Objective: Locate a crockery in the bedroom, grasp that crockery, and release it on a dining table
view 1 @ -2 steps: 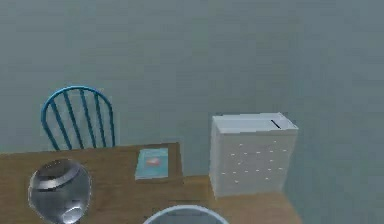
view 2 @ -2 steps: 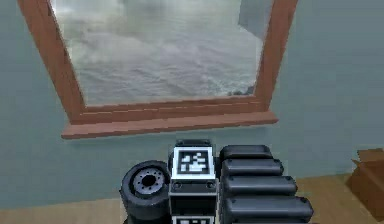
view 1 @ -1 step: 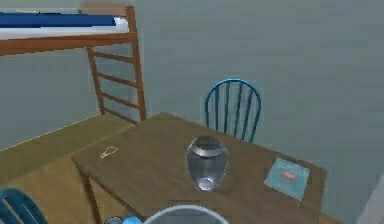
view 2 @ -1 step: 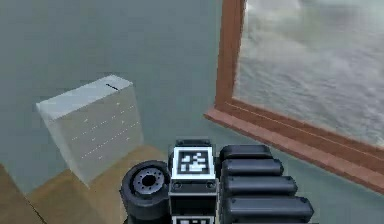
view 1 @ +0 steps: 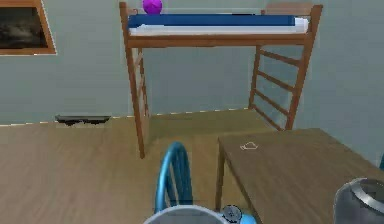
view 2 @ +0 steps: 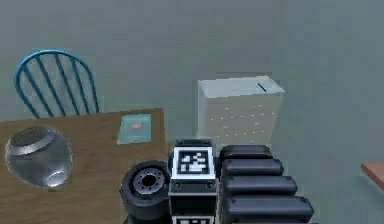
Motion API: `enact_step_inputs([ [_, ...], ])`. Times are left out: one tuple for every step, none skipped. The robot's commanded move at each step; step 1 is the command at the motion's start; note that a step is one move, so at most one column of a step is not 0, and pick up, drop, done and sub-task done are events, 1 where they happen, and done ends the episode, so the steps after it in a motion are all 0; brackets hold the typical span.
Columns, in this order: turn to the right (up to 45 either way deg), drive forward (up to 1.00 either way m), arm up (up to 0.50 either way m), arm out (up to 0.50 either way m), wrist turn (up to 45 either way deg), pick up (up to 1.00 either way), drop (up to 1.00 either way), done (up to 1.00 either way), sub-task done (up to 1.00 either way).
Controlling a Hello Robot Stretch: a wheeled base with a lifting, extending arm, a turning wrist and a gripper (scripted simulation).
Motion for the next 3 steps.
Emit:
enact_step_inputs([
  [-36.0, 0.00, 0.00, 0.00, 0.0, 0.00, 0.00, 0.00, 0.00],
  [0.0, 0.00, 0.00, 0.48, 0.0, 0.00, 0.00, 0.00, 0.00],
  [0.0, 0.00, 0.00, 0.00, 45.0, 0.00, 0.00, 0.00, 0.00],
])
